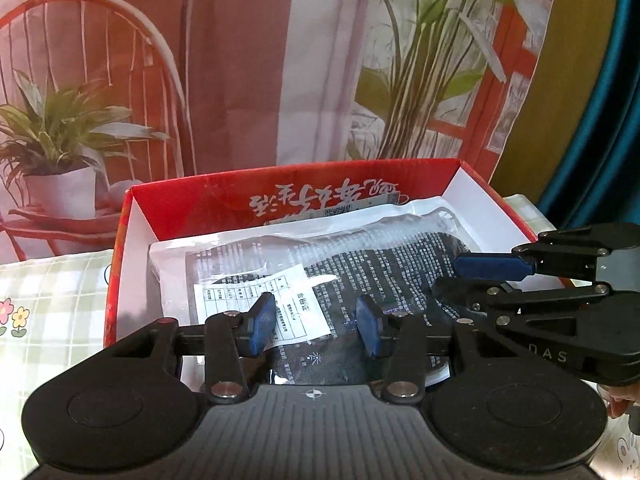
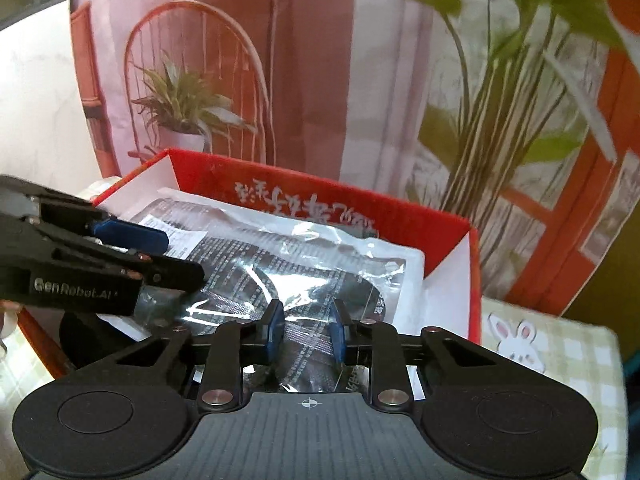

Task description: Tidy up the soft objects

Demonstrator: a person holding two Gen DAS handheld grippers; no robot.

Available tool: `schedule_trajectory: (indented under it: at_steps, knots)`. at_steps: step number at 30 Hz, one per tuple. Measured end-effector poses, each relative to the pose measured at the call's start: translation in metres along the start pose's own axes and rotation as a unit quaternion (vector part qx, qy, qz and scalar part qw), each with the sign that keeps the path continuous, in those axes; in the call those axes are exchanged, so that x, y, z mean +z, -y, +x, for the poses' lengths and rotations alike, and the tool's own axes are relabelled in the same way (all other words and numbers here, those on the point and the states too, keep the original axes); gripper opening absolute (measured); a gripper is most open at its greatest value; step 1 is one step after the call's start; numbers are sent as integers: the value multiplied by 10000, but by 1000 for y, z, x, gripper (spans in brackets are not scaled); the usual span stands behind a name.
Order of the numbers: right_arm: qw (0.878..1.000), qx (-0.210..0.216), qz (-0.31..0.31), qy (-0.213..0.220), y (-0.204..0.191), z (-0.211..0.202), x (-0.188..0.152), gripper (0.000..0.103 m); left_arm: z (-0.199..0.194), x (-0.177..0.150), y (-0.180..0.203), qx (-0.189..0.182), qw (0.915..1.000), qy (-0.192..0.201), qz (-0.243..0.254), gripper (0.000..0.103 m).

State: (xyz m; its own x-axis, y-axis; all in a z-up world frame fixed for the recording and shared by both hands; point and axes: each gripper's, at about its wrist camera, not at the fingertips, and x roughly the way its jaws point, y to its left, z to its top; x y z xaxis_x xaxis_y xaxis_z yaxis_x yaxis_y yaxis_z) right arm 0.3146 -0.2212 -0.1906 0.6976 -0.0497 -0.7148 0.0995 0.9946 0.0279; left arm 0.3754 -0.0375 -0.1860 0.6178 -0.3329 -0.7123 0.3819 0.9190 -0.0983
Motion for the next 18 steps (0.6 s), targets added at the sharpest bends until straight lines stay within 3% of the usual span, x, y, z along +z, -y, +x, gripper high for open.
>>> schedule_trajectory:
  at_steps: [8, 11, 13, 16, 18]
  knots:
    - [9996, 76, 247, 72, 4, -13, 0, 26, -16, 2, 6, 41, 9999, 152, 47, 52]
    - [9991, 42, 247, 331, 4, -32, 2, 35, -37, 1, 8, 152, 9989, 423, 139, 73]
    - [9985, -6, 242, 493, 4, -47, 4, 52, -55, 1, 11, 269, 9973, 655, 210, 87]
    - [9968, -56, 257, 750, 3, -71, 10, 71, -83, 2, 13, 384, 9947, 945, 163, 100]
    - [9951, -101, 285, 937, 3, -90, 14, 84, -103, 2, 13, 474, 9934, 1046, 48, 103]
